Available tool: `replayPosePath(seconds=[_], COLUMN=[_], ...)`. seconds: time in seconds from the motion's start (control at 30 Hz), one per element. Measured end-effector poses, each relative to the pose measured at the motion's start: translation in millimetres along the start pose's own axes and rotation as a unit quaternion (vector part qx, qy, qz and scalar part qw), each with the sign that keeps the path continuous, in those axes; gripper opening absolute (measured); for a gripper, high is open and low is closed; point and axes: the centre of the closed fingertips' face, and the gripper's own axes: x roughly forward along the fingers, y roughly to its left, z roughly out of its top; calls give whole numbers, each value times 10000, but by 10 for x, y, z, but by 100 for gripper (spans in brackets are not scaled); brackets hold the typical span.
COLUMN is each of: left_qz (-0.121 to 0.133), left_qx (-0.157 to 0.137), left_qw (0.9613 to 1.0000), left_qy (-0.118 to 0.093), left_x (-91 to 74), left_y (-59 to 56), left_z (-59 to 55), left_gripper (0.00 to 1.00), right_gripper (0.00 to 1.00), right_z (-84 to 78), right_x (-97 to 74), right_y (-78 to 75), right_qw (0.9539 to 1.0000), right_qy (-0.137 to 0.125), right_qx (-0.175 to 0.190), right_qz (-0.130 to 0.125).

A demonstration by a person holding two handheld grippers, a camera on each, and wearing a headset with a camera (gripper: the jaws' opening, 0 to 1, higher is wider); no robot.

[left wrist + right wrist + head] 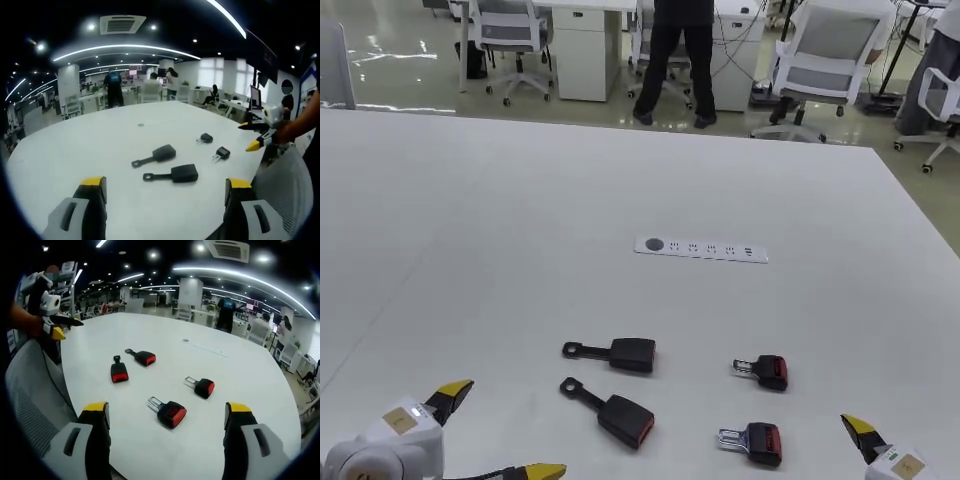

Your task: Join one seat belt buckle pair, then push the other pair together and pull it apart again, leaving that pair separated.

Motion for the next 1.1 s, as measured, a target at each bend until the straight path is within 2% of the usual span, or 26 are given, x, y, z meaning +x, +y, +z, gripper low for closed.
replayPosePath(seconds=[0.43,1.1], left_qz=[-29,-90], left_qx=[-12,4], left_qw=[10000,9999], left_qy=[33,90], left_x=[38,93], left_y=[38,24], left_z=[-76,-69], left_gripper=[100,100], right_gripper=[96,95], right_z=[-21,-65], right_x=[-6,51], right_y=[-6,-5], right_qw=[10000,9999], right_qy=[20,84], right_qx=[14,47], right_qz=[7,78])
